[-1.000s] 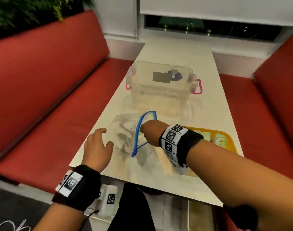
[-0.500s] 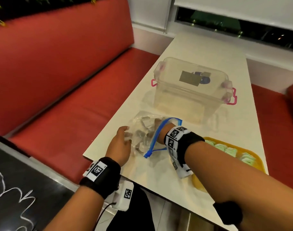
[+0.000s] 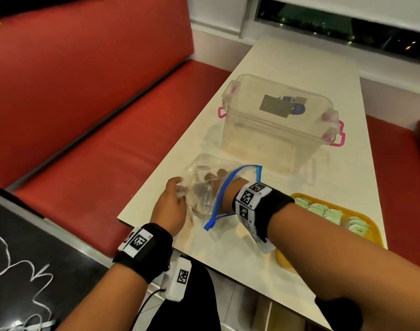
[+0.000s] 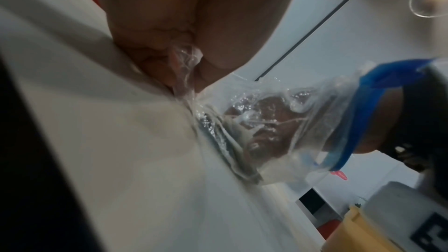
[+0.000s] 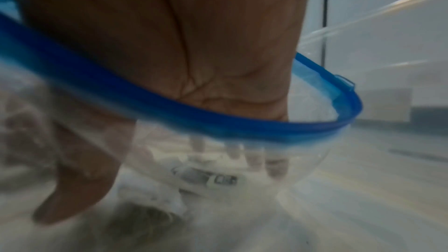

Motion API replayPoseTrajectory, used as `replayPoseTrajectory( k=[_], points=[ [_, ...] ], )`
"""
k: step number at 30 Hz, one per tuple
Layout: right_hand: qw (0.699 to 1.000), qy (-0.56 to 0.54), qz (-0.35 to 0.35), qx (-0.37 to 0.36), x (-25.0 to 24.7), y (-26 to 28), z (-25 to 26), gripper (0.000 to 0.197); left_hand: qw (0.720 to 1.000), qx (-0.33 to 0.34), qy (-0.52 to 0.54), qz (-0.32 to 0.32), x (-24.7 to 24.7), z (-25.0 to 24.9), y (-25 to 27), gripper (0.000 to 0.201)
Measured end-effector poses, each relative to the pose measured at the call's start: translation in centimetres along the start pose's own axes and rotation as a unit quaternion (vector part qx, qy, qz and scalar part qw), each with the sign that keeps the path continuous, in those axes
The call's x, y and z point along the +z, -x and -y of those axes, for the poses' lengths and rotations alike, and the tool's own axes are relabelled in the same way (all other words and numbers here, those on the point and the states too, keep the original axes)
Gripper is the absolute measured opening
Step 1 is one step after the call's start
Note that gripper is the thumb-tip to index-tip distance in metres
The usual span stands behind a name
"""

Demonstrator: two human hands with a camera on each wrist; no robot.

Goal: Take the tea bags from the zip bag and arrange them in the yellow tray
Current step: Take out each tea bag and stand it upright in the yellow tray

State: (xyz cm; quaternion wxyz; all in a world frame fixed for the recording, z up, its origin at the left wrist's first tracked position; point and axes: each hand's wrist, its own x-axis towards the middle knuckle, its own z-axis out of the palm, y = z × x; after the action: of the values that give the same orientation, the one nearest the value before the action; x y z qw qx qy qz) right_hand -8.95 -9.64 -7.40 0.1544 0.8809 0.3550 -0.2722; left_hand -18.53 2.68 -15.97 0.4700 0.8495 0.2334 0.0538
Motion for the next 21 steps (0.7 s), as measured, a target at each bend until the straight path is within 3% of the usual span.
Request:
replayPoseTrajectory(
  k=[3, 7, 10, 21],
  points=[
    [0.999, 0.005, -0.051, 0.011, -0.1, 0.4, 1.0, 0.054, 1.0, 0.007, -0.006, 0.003, 0.0, 0.1, 0.1, 0.046],
    [0.999, -0.023, -0.01, -0.025, 0.0, 0.8, 2.2, 0.046, 1.0, 0.009, 0.004, 0.011, -0.1, 0.3, -0.1, 0.047],
    [0.999, 0.004, -0.018, -0.051, 0.8, 1.2, 2.9, 0.043, 1.0, 0.016, -0.006, 0.012, 0.0, 0.4, 0.0, 0.046],
    [0.994, -0.094, -0.052, 0.019, 1.5, 0.1, 2.6, 0.028, 1.0, 0.02, 0.005, 0.017, -0.3, 0.5, -0.2, 0.043]
  ],
)
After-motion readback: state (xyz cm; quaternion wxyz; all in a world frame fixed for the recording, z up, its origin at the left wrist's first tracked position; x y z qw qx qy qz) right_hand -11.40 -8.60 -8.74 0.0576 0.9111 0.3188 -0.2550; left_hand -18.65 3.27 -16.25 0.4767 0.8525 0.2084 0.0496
